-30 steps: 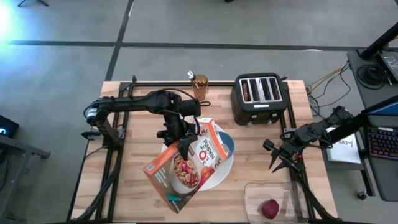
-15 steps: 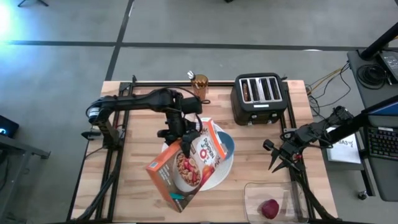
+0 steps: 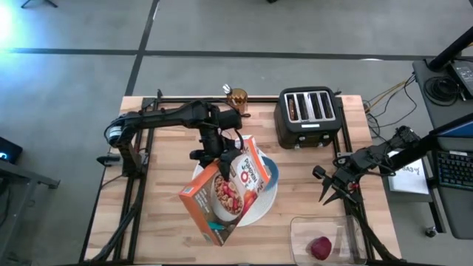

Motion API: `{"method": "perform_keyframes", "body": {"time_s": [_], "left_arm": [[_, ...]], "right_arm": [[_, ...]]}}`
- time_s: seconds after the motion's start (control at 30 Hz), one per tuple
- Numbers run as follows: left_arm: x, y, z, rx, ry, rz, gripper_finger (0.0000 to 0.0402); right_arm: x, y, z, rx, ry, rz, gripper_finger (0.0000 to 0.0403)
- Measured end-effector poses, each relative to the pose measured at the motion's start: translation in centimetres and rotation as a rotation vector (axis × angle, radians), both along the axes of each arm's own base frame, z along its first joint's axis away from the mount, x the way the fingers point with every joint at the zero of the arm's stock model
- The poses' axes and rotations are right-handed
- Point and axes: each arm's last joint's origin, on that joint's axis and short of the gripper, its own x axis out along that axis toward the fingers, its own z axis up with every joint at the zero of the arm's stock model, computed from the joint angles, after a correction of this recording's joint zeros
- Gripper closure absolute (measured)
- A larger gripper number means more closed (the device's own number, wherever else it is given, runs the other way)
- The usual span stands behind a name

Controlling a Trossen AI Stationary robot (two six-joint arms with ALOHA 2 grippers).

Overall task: Arrange a breakfast setting
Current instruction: Pour the cereal into the bowl

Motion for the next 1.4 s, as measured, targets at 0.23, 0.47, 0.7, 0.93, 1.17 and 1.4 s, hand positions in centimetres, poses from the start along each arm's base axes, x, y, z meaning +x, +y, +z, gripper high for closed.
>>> {"method": "perform_keyframes", "body": {"time_s": [0.23, 0.47, 0.7, 0.93, 1.17, 1.4], "left_arm": [[0.0, -0.1, 0.0, -0.001, 0.002, -0.001, 0.0168], [-0.1, 0.0, -0.2, 0.049, 0.002, -0.002, 0.0168], [-0.9, -0.8, -0.4, 0.170, 0.009, -0.075, 0.0168], [-2.0, -1.8, 0.2, 0.347, -0.036, -0.146, 0.0168], [-3.0, -3.5, 1.2, 0.429, -0.077, -0.200, 0.0168], [-3.5, -5.5, 1.4, 0.547, -0.110, -0.270, 0.0168]], "right_arm": [[0.0, 0.0, 0.0, 0.000, 0.000, 0.000, 0.0335], [0.0, 0.0, 0.0, 0.000, 0.000, 0.000, 0.0335], [0.0, 0.0, 0.0, 0.000, 0.000, 0.000, 0.0335], [0.0, 0.0, 0.0, 0.000, 0.000, 0.000, 0.0335], [0.0, 0.0, 0.0, 0.000, 0.000, 0.000, 0.0335], [0.0, 0.0, 0.0, 0.000, 0.000, 0.000, 0.0335]]}}
